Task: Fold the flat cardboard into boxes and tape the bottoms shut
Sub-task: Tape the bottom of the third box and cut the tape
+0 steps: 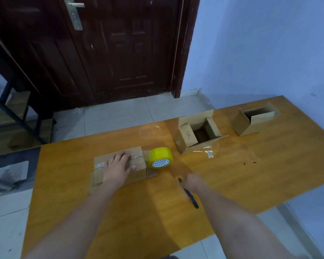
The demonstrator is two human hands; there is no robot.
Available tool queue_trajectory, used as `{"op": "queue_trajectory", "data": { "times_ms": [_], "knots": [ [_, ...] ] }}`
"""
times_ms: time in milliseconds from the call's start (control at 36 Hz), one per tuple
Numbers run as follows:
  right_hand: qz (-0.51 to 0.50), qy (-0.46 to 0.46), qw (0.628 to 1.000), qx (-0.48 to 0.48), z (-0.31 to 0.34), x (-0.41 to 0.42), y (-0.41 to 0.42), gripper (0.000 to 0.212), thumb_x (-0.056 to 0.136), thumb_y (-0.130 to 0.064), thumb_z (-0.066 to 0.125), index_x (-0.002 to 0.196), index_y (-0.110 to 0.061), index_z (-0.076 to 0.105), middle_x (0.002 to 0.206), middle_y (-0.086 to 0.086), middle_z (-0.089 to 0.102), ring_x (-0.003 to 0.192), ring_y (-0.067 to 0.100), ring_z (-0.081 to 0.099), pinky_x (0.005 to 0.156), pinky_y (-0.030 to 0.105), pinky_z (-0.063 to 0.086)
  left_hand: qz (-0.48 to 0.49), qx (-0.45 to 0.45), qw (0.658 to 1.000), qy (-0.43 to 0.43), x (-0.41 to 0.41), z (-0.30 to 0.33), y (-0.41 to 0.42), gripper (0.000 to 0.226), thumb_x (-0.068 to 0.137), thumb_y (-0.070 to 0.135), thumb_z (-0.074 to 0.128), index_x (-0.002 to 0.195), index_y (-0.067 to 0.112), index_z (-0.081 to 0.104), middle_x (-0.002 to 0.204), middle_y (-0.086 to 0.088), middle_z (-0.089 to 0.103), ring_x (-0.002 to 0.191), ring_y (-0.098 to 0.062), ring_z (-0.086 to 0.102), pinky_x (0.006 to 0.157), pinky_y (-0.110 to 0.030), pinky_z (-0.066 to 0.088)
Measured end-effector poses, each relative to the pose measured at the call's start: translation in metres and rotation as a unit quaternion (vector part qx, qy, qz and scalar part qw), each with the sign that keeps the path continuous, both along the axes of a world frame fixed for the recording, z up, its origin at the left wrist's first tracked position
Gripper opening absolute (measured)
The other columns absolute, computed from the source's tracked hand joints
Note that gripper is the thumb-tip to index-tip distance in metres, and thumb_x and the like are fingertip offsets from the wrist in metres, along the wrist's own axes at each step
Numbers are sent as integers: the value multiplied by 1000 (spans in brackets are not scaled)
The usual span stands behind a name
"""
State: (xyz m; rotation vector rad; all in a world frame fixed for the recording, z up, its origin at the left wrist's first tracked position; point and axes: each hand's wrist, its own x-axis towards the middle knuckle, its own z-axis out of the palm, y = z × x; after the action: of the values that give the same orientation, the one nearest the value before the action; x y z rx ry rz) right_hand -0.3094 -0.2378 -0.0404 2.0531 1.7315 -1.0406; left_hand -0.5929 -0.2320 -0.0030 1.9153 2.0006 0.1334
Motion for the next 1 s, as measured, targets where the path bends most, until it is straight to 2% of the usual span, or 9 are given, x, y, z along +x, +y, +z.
{"op": "queue_trajectory", "data": {
  "times_ms": [139,278,389,500,583,667,778,861,1000],
  "knots": [
    [21,-56,996,-63,-12,-4,-17,27,85,-31,63,105,-13,58,100,4,55,95,20,57,77,30,46,3,-2,1000,7,1,1,0,51,94,45,47,141,26,37,151,4,30,139,-21,24,114,-40,23],
    [-18,-83,995,-57,-24,-9,-28,24,99,-17,42,113,-11,60,117,8,60,103,24,58,78,30,43,3,-1,1000,13,3,1,-3,52,94,46,47,141,26,36,151,4,29,140,-21,24,114,-41,22],
    [-23,-82,995,-45,-20,-9,-30,23,97,-12,45,115,-10,59,108,7,60,105,24,60,75,30,46,2,-1,1000,15,2,0,-5,52,94,47,47,140,27,37,151,4,29,140,-21,24,114,-41,22],
    [-99,13,995,-4,-13,-9,-22,35,96,-22,50,129,-10,45,92,6,54,80,23,60,61,32,44,3,-2,1000,12,2,1,-6,52,93,46,47,140,26,37,151,4,28,140,-21,23,115,-41,22],
    [-157,99,982,37,-2,-9,-17,21,97,-25,48,112,-11,41,93,8,52,78,24,53,65,35,44,1,-5,1000,10,3,2,-6,53,93,46,47,141,26,36,152,4,28,140,-21,23,115,-42,23],
    [-187,143,966,108,6,-8,-15,13,97,-24,40,104,-14,45,79,5,52,65,21,50,57,32,38,1,-8,1000,11,3,3,-7,53,93,46,47,141,26,35,152,4,28,140,-22,23,115,-42,23],
    [-234,181,943,155,19,-14,-9,24,98,-24,30,107,-24,52,78,6,54,71,26,52,59,32,35,-7,-9,1000,19,3,6,-6,53,94,48,45,141,26,35,152,4,28,140,-22,24,115,-41,23],
    [-264,254,916,164,29,-26,2,33,99,-15,29,121,-21,53,69,1,46,59,17,43,59,32,35,-12,-12,1000,26,0,8,-6,53,94,49,44,141,26,34,152,4,27,140,-21,25,115,-41,24],
    [-262,321,894,171,49,-51,20,37,100,-5,36,135,-11,43,100,5,52,75,13,50,71,34,49,-4,-15,999,46,-4,12,-6,52,94,49,44,140,27,35,151,5,29,138,-20,29,110,-40,28]
  ]
}}
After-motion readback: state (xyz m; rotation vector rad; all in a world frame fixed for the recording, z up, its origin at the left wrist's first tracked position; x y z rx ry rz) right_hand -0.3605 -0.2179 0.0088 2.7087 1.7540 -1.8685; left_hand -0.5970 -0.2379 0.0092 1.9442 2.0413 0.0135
